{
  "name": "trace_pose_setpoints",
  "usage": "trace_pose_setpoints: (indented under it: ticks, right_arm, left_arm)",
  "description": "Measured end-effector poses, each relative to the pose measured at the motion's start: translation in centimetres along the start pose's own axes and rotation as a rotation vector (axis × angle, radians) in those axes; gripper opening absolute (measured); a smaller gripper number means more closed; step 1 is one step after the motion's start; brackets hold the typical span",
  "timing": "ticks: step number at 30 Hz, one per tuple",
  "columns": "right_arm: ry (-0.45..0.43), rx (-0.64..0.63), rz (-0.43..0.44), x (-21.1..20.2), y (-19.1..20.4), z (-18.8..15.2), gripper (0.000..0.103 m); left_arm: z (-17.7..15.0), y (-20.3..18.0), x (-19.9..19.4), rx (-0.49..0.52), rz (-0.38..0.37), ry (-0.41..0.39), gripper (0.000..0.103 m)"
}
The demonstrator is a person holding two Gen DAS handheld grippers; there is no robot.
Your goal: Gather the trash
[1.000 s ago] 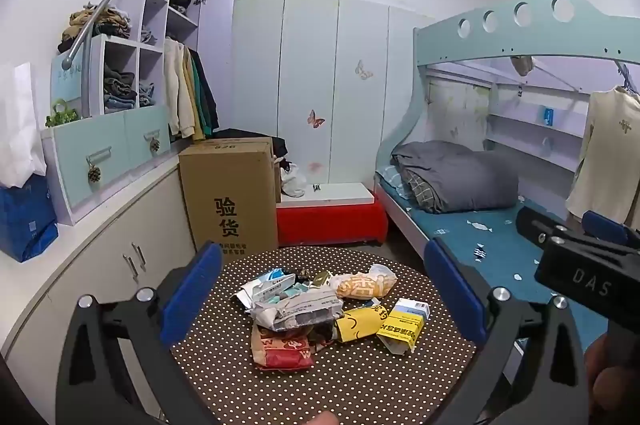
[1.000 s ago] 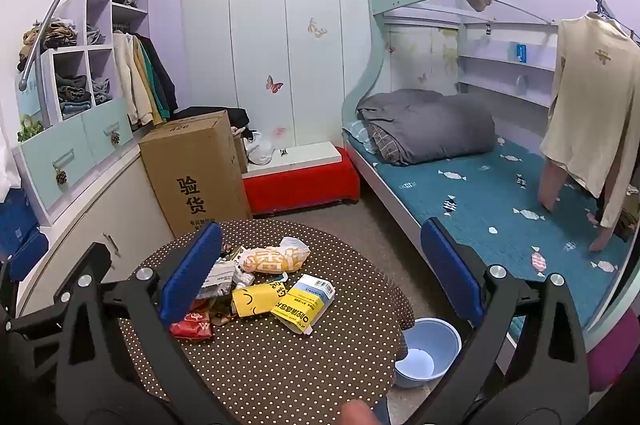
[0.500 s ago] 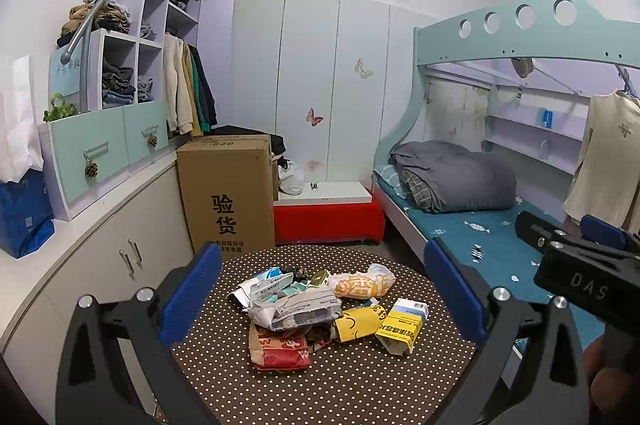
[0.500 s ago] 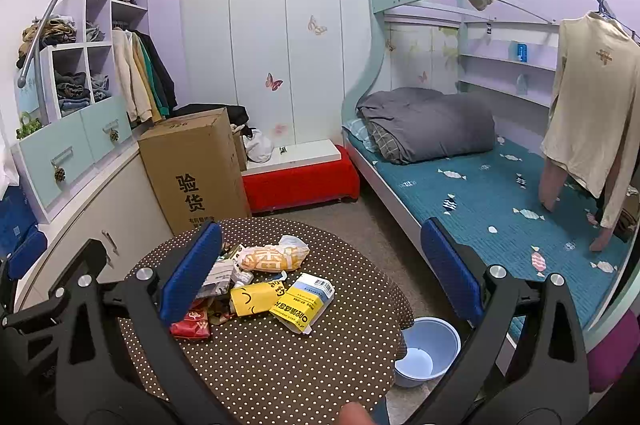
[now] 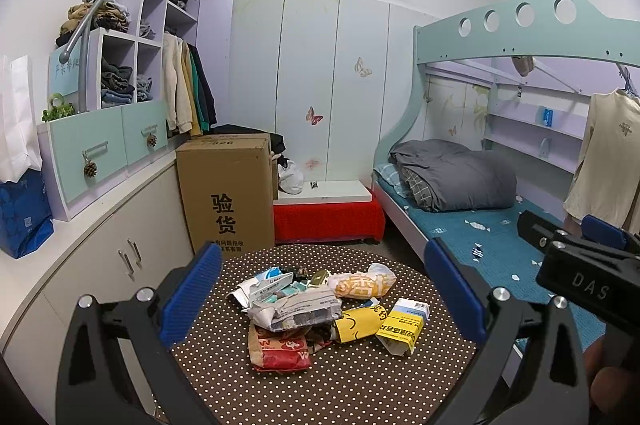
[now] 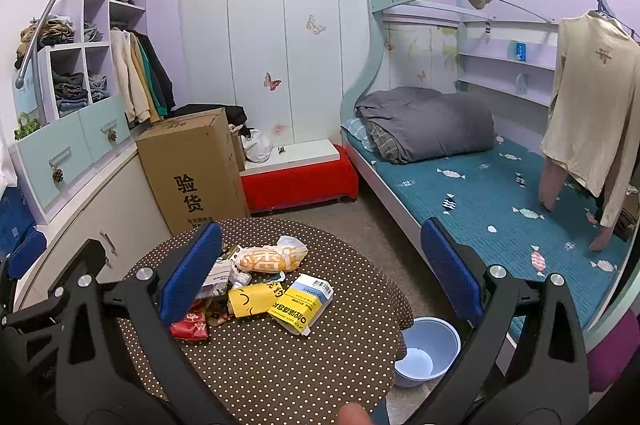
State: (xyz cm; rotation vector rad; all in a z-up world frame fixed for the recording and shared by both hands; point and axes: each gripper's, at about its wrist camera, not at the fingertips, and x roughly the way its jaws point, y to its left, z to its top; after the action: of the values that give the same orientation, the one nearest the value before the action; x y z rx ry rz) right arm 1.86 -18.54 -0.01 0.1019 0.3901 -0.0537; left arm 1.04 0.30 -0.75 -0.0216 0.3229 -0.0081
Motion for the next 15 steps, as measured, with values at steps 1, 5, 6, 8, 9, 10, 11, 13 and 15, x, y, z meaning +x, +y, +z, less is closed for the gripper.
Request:
trace_pose_setpoints:
  ticks: [1, 5, 6, 8, 9, 10, 11, 13, 15]
  right_arm:
    - [0.000, 0.000, 0.001, 0.0, 0.0, 0.0, 0.097]
    - [0.000, -0.002, -0.004, 0.3, 0.0, 0.0, 0.097]
    - [0.002, -0.002, -0.005, 0.5, 0.0, -0.1, 0.097]
    - [0.008, -0.002, -0.005, 1.0, -0.1, -0.2, 0.097]
    - [0.011, -0.002, -0.008, 1.2, 0.0, -0.2, 0.097]
    - [0.014, -0.003, -0.010, 1.4, 0.0, -0.2, 0.097]
    - [0.019, -0.005, -0.011, 1.7, 0.1, -0.3, 0.097]
    - [0.032, -0.009, -0.011, 2.4, 0.1, -0.6, 0.097]
    - [0.052, -0.012, -0.014, 3.4, 0.1, -0.9, 0.097]
  left_arm:
    - [0.0, 0.0, 0.1, 0.000, -0.001, 0.000, 0.099]
    - [0.0, 0.0, 0.2, 0.001, 0.001, 0.004, 0.099]
    - [-0.1, 0.0, 0.4, 0.001, 0.001, 0.007, 0.099]
    - [-0.2, 0.0, 0.7, -0.001, 0.002, 0.014, 0.099]
    - [-0.3, 0.1, 1.0, -0.002, 0.002, 0.020, 0.099]
    - [-0.5, 0.1, 1.3, -0.003, 0.003, 0.026, 0.099]
    - [-0.7, 0.1, 1.6, -0.004, 0.005, 0.033, 0.099]
    - [-0.9, 0.4, 2.5, -0.009, 0.009, 0.051, 0.099]
    - [-1.3, 0.7, 3.1, -0.015, 0.012, 0.071, 0.099]
